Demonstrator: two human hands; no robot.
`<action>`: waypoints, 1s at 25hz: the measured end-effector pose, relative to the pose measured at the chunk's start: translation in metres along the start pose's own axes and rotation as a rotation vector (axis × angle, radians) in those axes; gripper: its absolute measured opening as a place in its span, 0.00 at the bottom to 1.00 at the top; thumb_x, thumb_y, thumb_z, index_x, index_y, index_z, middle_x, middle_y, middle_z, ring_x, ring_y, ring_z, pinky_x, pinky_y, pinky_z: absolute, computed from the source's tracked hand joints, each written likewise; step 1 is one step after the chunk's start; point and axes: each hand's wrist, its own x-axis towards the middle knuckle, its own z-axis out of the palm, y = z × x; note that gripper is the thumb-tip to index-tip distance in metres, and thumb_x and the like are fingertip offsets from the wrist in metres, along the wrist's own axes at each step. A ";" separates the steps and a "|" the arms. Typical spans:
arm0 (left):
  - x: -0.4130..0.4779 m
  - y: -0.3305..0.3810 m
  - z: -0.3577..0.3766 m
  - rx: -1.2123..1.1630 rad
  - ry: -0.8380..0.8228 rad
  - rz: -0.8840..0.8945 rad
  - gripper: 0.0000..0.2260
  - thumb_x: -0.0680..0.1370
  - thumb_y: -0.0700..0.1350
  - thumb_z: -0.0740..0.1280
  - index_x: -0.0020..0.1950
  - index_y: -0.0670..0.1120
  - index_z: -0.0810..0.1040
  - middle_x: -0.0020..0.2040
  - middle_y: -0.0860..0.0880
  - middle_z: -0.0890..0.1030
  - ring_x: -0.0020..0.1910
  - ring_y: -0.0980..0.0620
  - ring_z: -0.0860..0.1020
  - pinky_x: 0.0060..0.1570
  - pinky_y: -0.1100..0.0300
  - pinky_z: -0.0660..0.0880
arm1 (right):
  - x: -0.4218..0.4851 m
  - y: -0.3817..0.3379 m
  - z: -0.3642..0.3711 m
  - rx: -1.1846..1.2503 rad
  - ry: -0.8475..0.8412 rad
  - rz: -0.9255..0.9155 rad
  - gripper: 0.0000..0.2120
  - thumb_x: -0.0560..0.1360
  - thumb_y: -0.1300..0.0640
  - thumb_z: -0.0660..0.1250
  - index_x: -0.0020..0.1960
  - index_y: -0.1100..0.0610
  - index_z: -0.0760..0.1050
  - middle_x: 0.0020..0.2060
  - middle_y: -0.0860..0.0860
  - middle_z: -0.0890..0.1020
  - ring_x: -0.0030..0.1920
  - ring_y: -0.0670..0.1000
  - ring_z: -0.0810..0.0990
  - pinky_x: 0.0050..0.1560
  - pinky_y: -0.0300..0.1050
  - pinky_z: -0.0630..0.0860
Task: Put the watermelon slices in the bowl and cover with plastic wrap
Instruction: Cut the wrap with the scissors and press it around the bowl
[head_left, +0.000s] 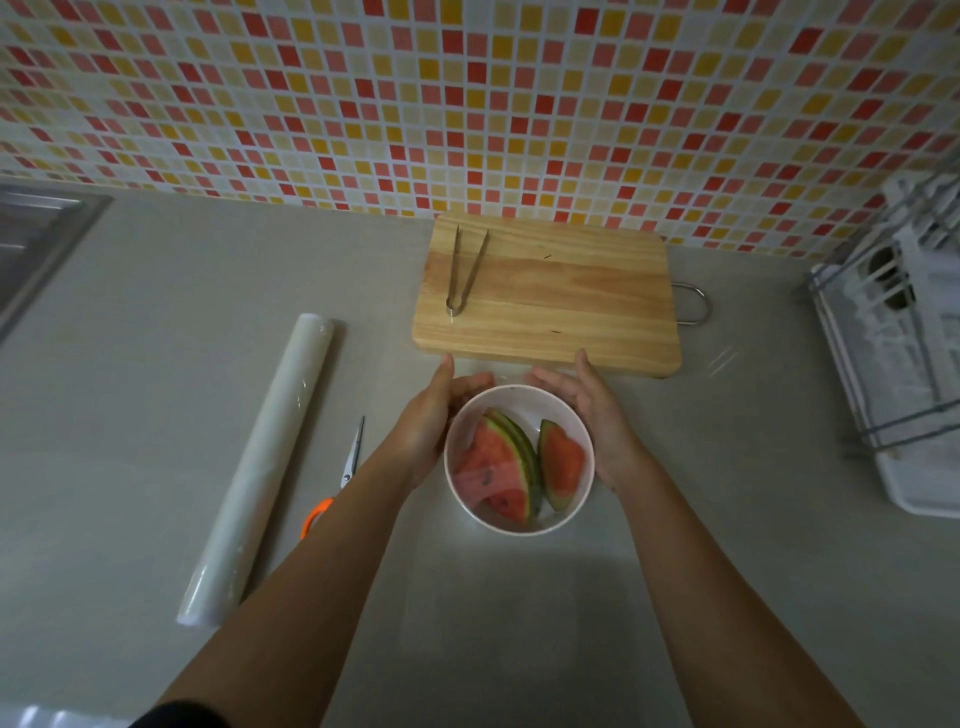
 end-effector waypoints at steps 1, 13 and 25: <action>0.000 -0.002 -0.001 0.004 -0.013 0.036 0.26 0.81 0.61 0.47 0.66 0.49 0.75 0.60 0.47 0.81 0.53 0.55 0.81 0.51 0.59 0.77 | -0.001 0.001 0.001 -0.008 0.006 -0.019 0.34 0.65 0.29 0.56 0.61 0.50 0.73 0.61 0.47 0.77 0.59 0.49 0.77 0.62 0.49 0.69; -0.011 -0.027 0.000 -0.019 -0.136 0.147 0.31 0.77 0.66 0.45 0.72 0.51 0.67 0.66 0.54 0.76 0.64 0.56 0.75 0.62 0.56 0.73 | -0.006 0.002 0.003 -0.044 -0.109 -0.056 0.30 0.65 0.28 0.59 0.54 0.48 0.80 0.51 0.51 0.84 0.54 0.51 0.81 0.53 0.46 0.75; -0.004 -0.014 -0.010 0.528 -0.114 0.266 0.27 0.79 0.63 0.44 0.67 0.56 0.73 0.61 0.56 0.77 0.60 0.65 0.73 0.57 0.73 0.66 | -0.007 0.017 0.001 -0.565 0.266 -0.106 0.44 0.62 0.20 0.34 0.56 0.40 0.76 0.55 0.49 0.81 0.58 0.53 0.77 0.63 0.57 0.70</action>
